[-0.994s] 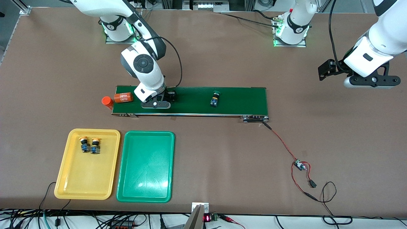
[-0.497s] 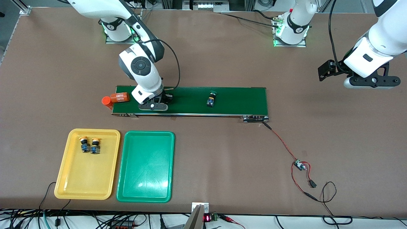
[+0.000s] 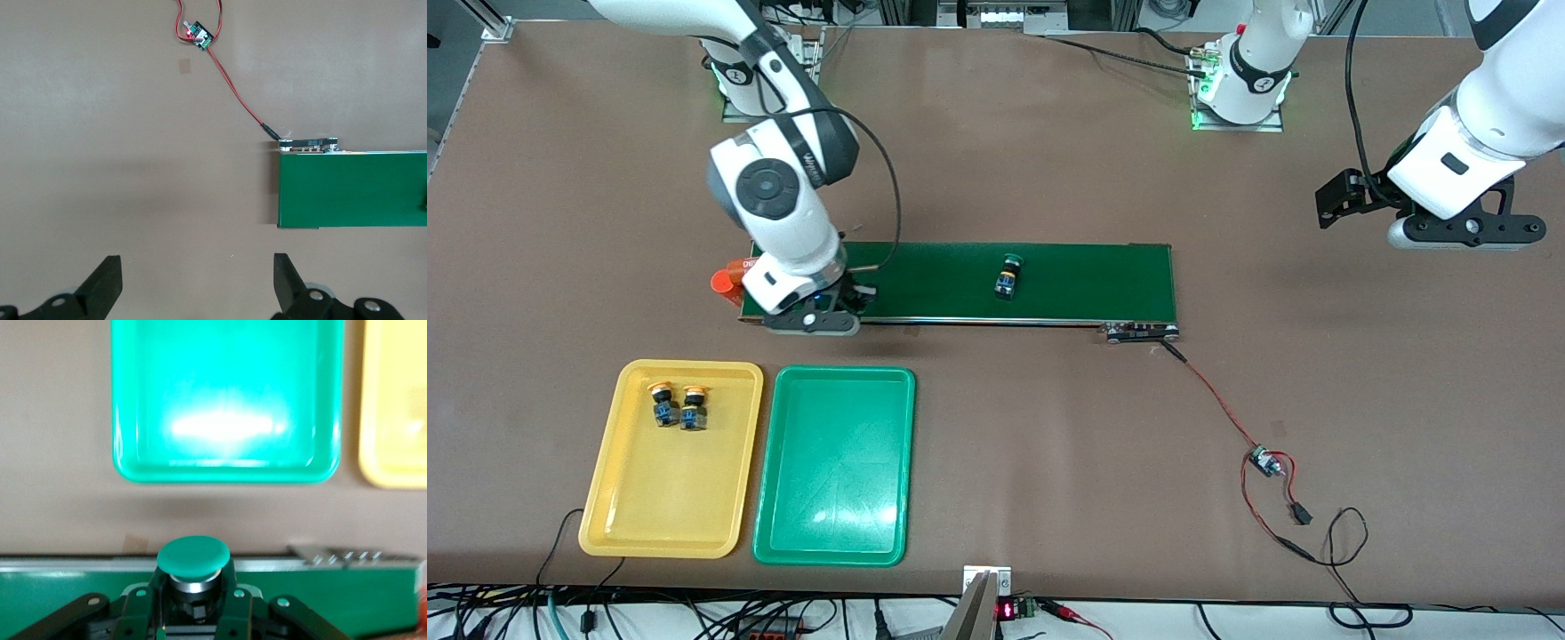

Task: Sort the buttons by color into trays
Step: 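Carry the green-cap button over the green tray with the right gripper, then lower the button into the green tray, open the right gripper, return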

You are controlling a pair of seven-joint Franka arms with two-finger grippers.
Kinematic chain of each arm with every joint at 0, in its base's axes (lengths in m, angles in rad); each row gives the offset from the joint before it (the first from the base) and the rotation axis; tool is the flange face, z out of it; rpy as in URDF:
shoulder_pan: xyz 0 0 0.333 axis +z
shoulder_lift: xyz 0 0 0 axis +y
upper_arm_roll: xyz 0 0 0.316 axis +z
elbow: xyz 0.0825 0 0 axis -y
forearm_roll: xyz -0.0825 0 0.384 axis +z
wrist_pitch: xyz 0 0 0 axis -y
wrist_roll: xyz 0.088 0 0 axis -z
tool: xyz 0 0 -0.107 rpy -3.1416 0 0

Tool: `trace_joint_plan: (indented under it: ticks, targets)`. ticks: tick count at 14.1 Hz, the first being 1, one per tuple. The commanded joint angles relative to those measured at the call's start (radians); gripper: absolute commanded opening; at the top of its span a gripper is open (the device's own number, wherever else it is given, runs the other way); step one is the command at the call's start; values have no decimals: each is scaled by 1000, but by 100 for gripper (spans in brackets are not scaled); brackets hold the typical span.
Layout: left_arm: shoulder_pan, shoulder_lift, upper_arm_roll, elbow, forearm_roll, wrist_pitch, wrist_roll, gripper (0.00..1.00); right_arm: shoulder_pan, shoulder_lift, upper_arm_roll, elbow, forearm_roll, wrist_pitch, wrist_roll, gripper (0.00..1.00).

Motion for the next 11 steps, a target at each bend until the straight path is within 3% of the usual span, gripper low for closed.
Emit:
trace_joint_plan:
  ticks: [1, 5, 11]
  targets:
    - [2, 6, -3, 17, 9, -1, -6, 100, -12, 84, -44, 132, -5, -16, -88, 24]
    - [2, 6, -3, 17, 9, -1, -6, 100, -9, 231, -104, 285, -5, 25, -180, 24]
    - [2, 6, -3, 17, 9, -1, -6, 100, 39, 436, -173, 316, -11, 325, -169, 24]
